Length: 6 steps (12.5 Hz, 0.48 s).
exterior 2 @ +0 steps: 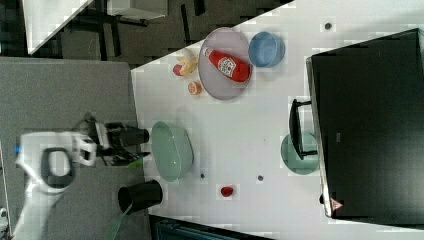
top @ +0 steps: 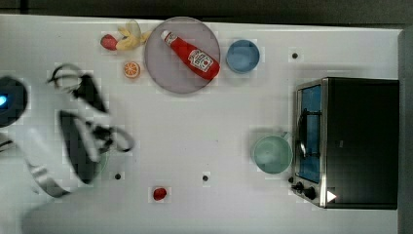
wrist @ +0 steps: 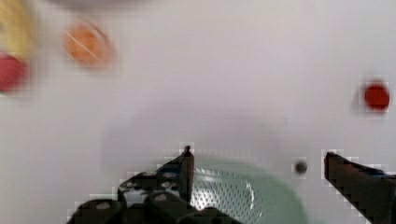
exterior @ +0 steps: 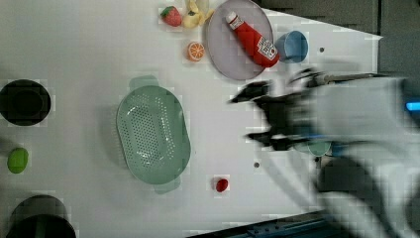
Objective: Drag strainer right to left.
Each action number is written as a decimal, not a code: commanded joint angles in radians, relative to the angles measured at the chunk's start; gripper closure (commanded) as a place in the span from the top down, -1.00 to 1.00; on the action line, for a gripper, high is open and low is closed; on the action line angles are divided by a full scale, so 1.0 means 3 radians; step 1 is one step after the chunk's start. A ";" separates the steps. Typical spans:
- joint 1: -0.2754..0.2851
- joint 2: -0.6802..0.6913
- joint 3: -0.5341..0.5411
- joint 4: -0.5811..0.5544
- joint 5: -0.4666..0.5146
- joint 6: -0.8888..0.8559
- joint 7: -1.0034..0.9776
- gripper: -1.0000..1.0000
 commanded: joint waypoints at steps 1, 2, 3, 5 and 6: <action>-0.0221 -0.0581 -0.0707 0.0106 -0.0103 -0.0402 -0.1457 1.00; -0.0242 -0.0731 -0.0884 0.0106 -0.0211 -0.0577 -0.1833 1.00; -0.0255 -0.0860 -0.1046 0.0106 -0.0317 -0.0699 -0.2185 1.00; -0.0276 -0.1053 -0.1306 0.0100 -0.0532 -0.0776 -0.2718 1.00; -0.0282 -0.1102 -0.1404 0.0098 -0.0627 -0.0775 -0.2868 1.00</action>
